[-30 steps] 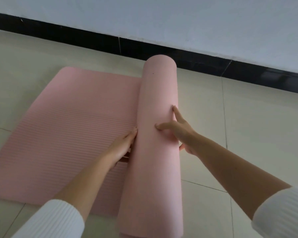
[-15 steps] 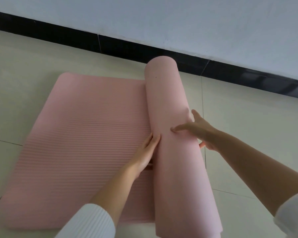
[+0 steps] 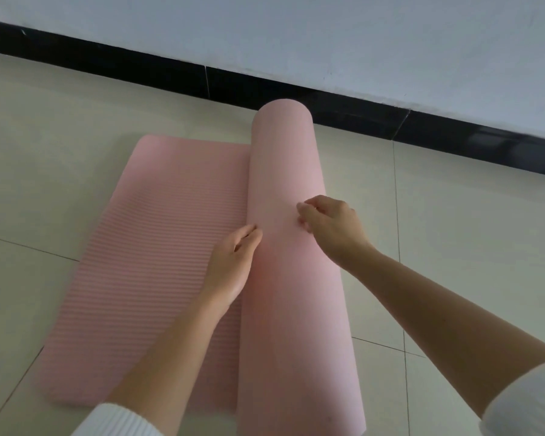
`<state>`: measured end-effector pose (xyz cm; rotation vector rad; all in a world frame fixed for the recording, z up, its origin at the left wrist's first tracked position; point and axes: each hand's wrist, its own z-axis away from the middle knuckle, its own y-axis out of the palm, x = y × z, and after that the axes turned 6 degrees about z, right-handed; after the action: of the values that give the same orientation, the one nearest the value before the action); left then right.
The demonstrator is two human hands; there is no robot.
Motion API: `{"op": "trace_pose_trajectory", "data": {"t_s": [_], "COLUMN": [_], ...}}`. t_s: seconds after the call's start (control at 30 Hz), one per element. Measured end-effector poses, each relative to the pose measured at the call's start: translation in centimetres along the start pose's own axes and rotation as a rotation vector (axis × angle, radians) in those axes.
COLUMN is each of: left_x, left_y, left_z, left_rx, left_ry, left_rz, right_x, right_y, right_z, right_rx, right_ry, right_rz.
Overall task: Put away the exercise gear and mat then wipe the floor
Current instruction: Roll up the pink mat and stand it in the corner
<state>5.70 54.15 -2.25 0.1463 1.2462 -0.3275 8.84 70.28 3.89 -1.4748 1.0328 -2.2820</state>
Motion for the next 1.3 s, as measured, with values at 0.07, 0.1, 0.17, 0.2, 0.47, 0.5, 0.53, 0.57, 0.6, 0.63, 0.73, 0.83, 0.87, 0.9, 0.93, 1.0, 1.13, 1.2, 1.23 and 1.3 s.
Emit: {"op": "trace_pose_trajectory", "data": {"t_s": [0.07,0.1,0.17,0.2,0.47,0.5,0.53,0.57,0.6,0.63,0.73,0.83,0.87,0.9,0.93,1.0,1.13,1.2,1.23,1.3], "left_x": [-0.1,-0.3,-0.5,-0.5,-1.0,-1.1,-1.1,-1.1,-1.0,-0.9,-1.7,-2.1,-2.2,-2.0,-1.8,-1.3,-1.8,-2.2,-2.3,-2.4], "left_y": [-1.1,-1.7,-2.8,-3.4,-7.3,-8.0,-8.8,-9.6,-10.3,-10.9,-11.9,-12.1,-12.1,-12.1,-12.3,-13.1,-15.2,-16.5,-17.2,-18.4], "left_z": [0.0,0.0,0.1,0.0,-1.0,-1.2,-1.3,-1.4,-1.5,-1.6,-1.3,-1.4,-1.2,-1.2,-1.2,-1.3,-1.2,-1.2,-1.3,-1.4], "left_rx": [0.027,0.041,0.08,0.1,0.248,0.278,0.307,0.323,0.322,0.306,0.231,0.16,0.153,0.149,0.149,0.154,0.161,0.16,0.148,0.08], "left_ry": [-0.018,-0.028,-0.048,-0.056,0.018,0.046,0.058,0.057,0.045,0.04,0.003,-0.03,-0.033,-0.046,-0.057,-0.086,0.003,0.038,0.04,0.035], "left_rz": [-0.093,-0.125,-0.174,-0.192,-0.325,-0.377,-0.429,-0.461,-0.47,-0.453,-0.366,-0.44,-0.45,-0.453,-0.443,-0.394,-0.425,-0.502,-0.518,-0.559], "right_x": [0.5,0.6,0.4,0.3,0.2,0.5,0.9,1.3,1.7,2.1,3.1,3.9,4.1,4.2,4.2,4.1,4.2,4.8,5.3,6.3], "right_y": [0.4,0.4,0.3,0.4,3.0,3.2,3.3,3.5,3.6,3.7,4.2,4.9,5.2,5.5,5.6,6.0,7.4,8.3,8.8,10.0], "right_z": [-0.3,-0.4,-0.7,-0.9,-0.7,-0.7,-0.7,-0.7,-0.7,-0.8,-0.8,-1.1,-1.3,-1.6,-2.0,-2.3,-1.4,-1.2,-1.2,-1.0], "right_rx": [0.053,0.067,0.071,0.07,0.02,0.027,0.039,0.062,0.088,0.115,0.189,0.259,0.262,0.234,0.184,0.126,0.191,0.205,0.218,0.267], "right_ry": [0.067,0.104,0.173,0.209,0.025,0.018,0.014,0.012,0.009,0.005,0.01,0.099,0.133,0.154,0.155,0.107,-0.041,-0.101,-0.12,-0.131], "right_rz": [-0.273,-0.374,-0.582,-0.662,0.012,-0.032,-0.085,-0.142,-0.193,-0.231,-0.364,-0.66,-0.736,-0.72,-0.582,-0.162,0.032,0.021,-0.002,-0.087]}}
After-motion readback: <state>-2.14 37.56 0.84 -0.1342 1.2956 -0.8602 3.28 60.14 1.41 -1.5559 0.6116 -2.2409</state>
